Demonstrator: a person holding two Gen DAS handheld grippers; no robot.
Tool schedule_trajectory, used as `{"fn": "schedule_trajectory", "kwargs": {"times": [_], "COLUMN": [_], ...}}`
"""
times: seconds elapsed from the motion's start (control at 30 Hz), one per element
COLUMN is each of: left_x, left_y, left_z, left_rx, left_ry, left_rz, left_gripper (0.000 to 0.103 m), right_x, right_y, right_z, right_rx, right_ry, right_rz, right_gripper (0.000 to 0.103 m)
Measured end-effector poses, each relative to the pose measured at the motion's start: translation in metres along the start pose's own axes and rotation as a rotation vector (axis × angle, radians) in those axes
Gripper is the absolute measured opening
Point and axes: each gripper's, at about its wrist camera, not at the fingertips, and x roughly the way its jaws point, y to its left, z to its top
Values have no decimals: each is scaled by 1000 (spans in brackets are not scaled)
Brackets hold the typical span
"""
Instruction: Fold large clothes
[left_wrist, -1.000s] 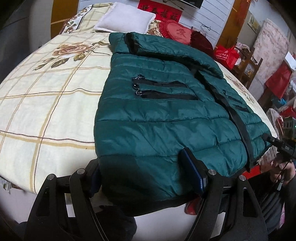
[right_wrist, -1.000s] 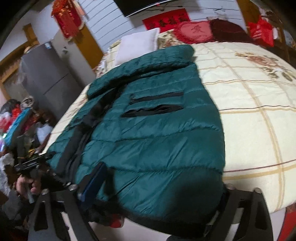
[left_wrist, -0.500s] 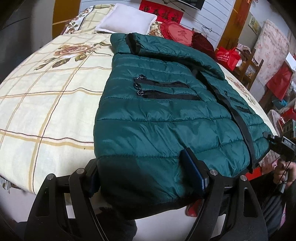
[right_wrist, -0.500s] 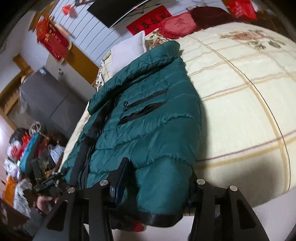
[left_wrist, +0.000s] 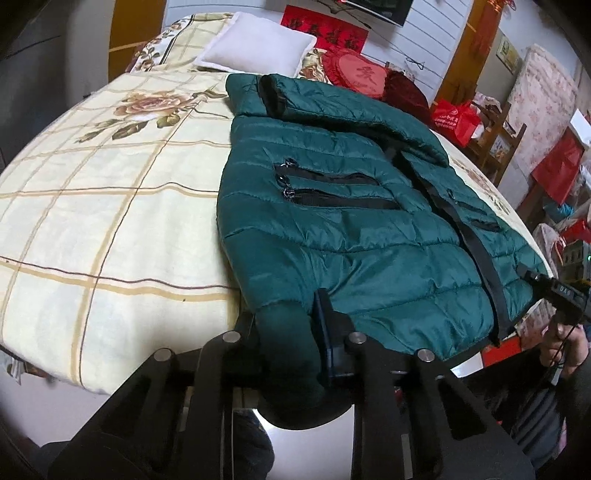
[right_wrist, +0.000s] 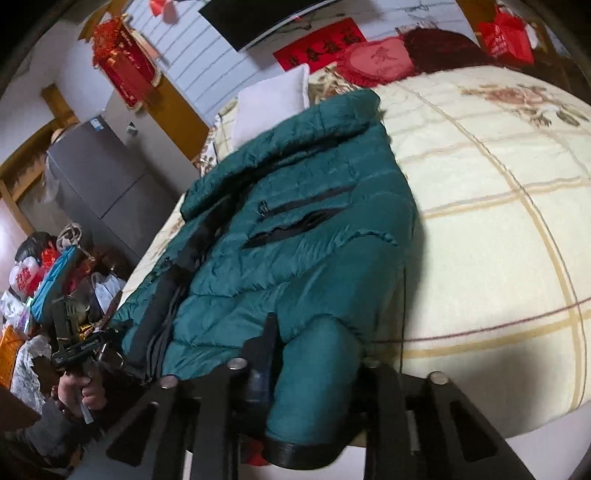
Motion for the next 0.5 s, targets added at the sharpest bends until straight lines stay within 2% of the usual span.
{"fn": "schedule_trajectory", "kwargs": {"times": [0.07, 0.13, 0.2, 0.33, 0.37, 0.4, 0.47, 0.5], "left_x": [2, 5, 10, 10, 10, 10, 5, 2], "left_y": [2, 3, 3, 2, 3, 3, 4, 4], "left_z": [0, 1, 1, 1, 2, 2, 2, 2], "left_rx": [-6, -13, -17, -19, -25, -29, -29, -31], "left_ry": [5, 17, 32, 16, 14, 14, 3, 4], "left_rz": [-3, 2, 18, 13, 13, 9, -7, -15], "left_gripper": [21, 28, 43, 45, 43, 31, 16, 11], "right_x": [-2, 4, 4, 5, 5, 5, 6, 5], "right_y": [2, -2, -6, -10, -12, -12, -10, -8], "right_z": [0, -2, -2, -3, -3, -3, -3, -2], "right_rx": [-6, 16, 42, 81, 89, 92, 78, 60], "right_ry": [-3, 30, 30, 26, 22, 21, 25, 29], "right_rz": [1, -25, -15, 8, 16, 20, 19, 12], "right_gripper": [22, 23, 23, 28, 29, 29, 29, 28]}}
